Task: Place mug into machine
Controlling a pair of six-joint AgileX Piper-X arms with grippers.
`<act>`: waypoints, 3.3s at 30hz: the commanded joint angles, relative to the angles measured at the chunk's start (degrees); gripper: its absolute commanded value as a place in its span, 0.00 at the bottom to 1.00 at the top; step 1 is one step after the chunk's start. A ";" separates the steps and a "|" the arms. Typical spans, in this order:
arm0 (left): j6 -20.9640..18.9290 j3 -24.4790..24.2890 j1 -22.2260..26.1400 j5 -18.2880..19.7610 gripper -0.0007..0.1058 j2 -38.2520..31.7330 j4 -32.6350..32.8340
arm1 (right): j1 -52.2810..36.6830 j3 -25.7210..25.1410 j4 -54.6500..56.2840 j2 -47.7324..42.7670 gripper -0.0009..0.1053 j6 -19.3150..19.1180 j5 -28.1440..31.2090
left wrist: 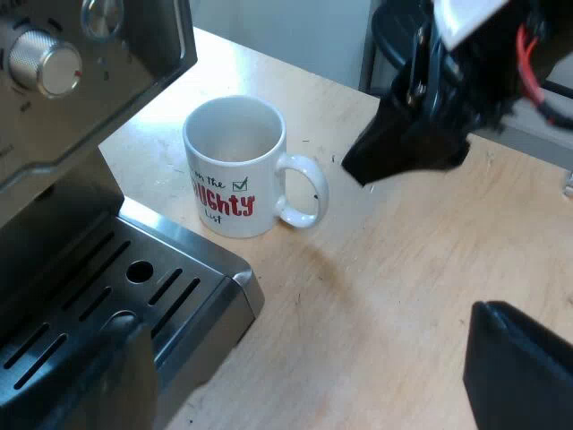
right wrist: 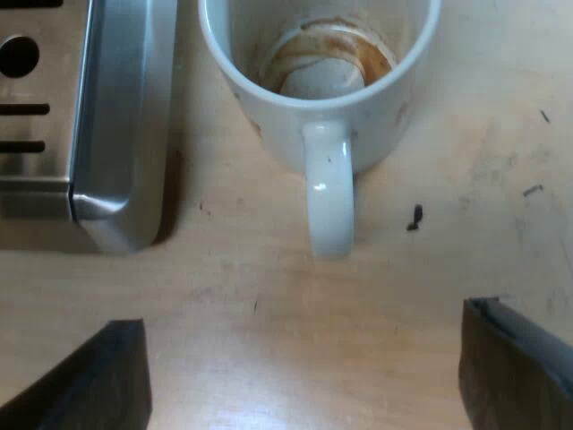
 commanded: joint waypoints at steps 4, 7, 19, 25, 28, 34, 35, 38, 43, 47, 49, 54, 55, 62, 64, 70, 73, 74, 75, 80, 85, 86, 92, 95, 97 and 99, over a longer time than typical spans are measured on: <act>-1.68 -0.28 -0.30 0.31 0.68 -0.29 -0.03 | 0.02 1.80 -5.84 1.39 0.68 0.07 0.32; -1.68 -0.28 -0.30 0.31 0.68 -0.29 -0.03 | 0.02 1.79 -8.03 3.97 0.68 0.07 1.02; -1.68 -0.28 -0.30 0.31 0.68 -0.29 -0.03 | 0.02 1.79 -15.17 13.10 0.68 0.07 1.20; -1.68 -0.28 -0.30 0.31 0.68 -0.29 0.14 | 0.02 1.79 -17.96 16.33 0.68 0.07 1.44; -1.38 -0.28 -0.30 0.31 0.68 -0.29 0.14 | 0.02 1.79 -18.58 17.58 0.68 0.72 1.44; -1.40 -0.28 -0.30 0.31 0.68 -0.29 0.25 | 0.02 1.79 -21.33 17.86 0.68 2.67 1.44; -1.40 -0.28 -0.30 0.31 0.68 -0.29 0.25 | 0.02 1.79 -21.43 17.86 0.67 2.66 1.44; -1.40 -0.28 -0.30 0.31 0.68 -0.29 0.25 | 0.02 1.79 -21.43 17.86 0.55 2.66 1.89; -1.40 -0.28 -0.30 0.34 0.68 -0.29 0.25 | 0.02 1.79 -21.15 17.86 0.16 2.66 4.70; -1.40 -0.28 -0.30 0.34 0.68 -0.29 0.25 | 0.02 1.79 -20.56 17.86 0.01 2.66 3.79; -1.40 -0.28 -0.30 0.34 0.68 -0.29 0.25 | 0.02 1.54 -19.31 17.86 0.01 2.66 3.80; -1.40 -0.28 -0.30 0.34 0.68 -0.29 0.25 | 0.02 1.49 -14.52 14.84 0.01 2.66 4.01; -1.40 -0.28 -0.30 0.34 0.68 -0.29 0.25 | 0.02 1.49 -14.14 14.24 0.01 2.66 4.01; -1.40 -0.28 -0.30 0.05 0.68 -1.28 0.25 | 0.02 1.49 -6.37 4.73 0.01 2.66 4.01; -1.40 -0.28 -0.30 -0.22 0.68 -2.24 0.25 | 0.02 1.49 -4.39 1.66 0.01 2.55 4.01; -1.67 -0.28 -0.30 -0.21 0.68 -7.50 2.02 | 0.02 1.49 2.38 -7.86 0.01 2.55 4.01; -1.65 -0.28 -0.30 -1.60 0.68 -10.28 4.68 | 0.02 1.49 6.22 -12.07 0.01 2.40 4.01; -1.65 -0.28 -0.30 -3.07 0.68 -11.65 6.10 | 0.02 1.49 7.81 -13.75 0.01 2.41 4.01; -1.53 -0.28 -0.30 -3.85 0.68 -12.83 7.52 | 0.02 1.49 9.18 -15.31 0.01 2.41 4.01; -0.80 -0.28 -0.30 -4.97 0.68 -17.97 12.51 | 0.02 1.49 13.47 -20.74 0.01 2.41 4.01; -0.18 -0.28 -0.30 -6.65 0.68 -22.27 17.39 | 0.13 1.49 17.06 -25.10 0.01 0.96 3.28; -0.18 -0.28 -0.30 -6.80 0.68 -23.04 18.28 | 0.13 1.49 18.09 -25.83 0.01 0.42 2.74; -0.75 1.40 -0.30 -9.06 0.68 -28.71 22.48 | 0.13 1.49 21.98 -30.07 0.01 -1.72 0.61; -2.96 4.67 -0.30 -9.11 0.68 -32.48 22.86 | 0.13 1.49 23.31 -31.30 0.01 -2.92 0.05; -4.44 6.84 -0.30 -9.56 0.68 -34.46 23.05 | 0.13 1.36 24.25 -31.56 0.01 -4.04 -0.24; -5.45 8.98 -0.30 -10.57 0.68 -37.23 23.04 | 0.13 1.16 25.29 -31.55 0.01 -5.41 -0.36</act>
